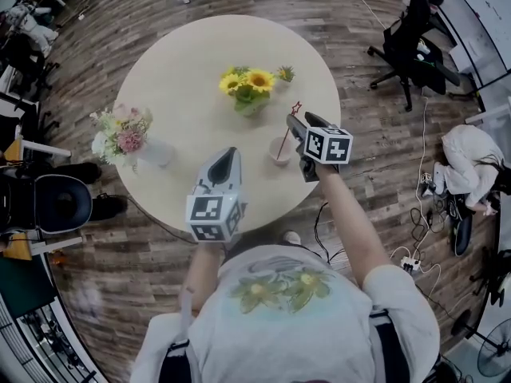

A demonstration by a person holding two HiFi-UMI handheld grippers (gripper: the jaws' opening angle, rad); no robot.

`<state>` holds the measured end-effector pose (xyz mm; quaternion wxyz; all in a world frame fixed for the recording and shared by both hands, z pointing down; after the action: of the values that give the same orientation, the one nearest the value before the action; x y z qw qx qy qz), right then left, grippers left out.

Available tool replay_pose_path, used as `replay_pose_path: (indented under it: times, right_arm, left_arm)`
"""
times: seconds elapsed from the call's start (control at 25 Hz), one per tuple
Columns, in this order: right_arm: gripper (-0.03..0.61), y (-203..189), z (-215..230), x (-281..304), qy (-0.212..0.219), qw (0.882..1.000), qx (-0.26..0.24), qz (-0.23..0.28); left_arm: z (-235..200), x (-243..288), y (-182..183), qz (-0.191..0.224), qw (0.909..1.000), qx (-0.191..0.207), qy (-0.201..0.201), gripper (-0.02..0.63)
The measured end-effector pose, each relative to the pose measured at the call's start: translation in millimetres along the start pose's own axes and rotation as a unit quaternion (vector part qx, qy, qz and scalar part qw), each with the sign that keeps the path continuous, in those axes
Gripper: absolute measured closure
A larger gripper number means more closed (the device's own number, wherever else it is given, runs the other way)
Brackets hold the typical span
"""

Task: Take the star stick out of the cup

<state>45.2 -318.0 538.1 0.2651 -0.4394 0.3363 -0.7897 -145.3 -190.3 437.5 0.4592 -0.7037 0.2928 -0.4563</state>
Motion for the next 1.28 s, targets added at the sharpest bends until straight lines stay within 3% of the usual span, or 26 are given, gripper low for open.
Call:
replay_pose_path:
  times: [0.88, 1.12, 1.28]
  right_arm:
    - [0.348, -11.3, 16.0, 40.1, 0.016, 0.998, -0.033, -0.044]
    - [0.445, -12.4, 13.7, 37.6, 0.019, 0.998, -0.043, -0.039]
    - [0.445, -13.3, 14.0, 35.6, 0.016, 0.998, -0.049, -0.038]
  left_arm:
    - [-10.2, -2.4, -15.3, -0.016, 0.9997, -0.012, 0.015, 0.612]
    - [-9.8, -2.8, -15.9, -0.016, 0.9997, -0.012, 0.015, 0.612]
    - [-8.6, -2.3, -15.7, -0.015, 0.9997, -0.012, 0.014, 0.612]
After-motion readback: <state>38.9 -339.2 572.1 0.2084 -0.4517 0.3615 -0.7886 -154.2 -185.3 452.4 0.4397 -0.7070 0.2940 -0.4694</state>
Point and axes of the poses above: the fingertips, and each gripper's own axes: x forward along the fingers, z to its right, y out of its top, the point moved 4 cm from there along -x, backward along the fingers, and after that the axes turned 3 degrees about -y, right-handed, at the moved point
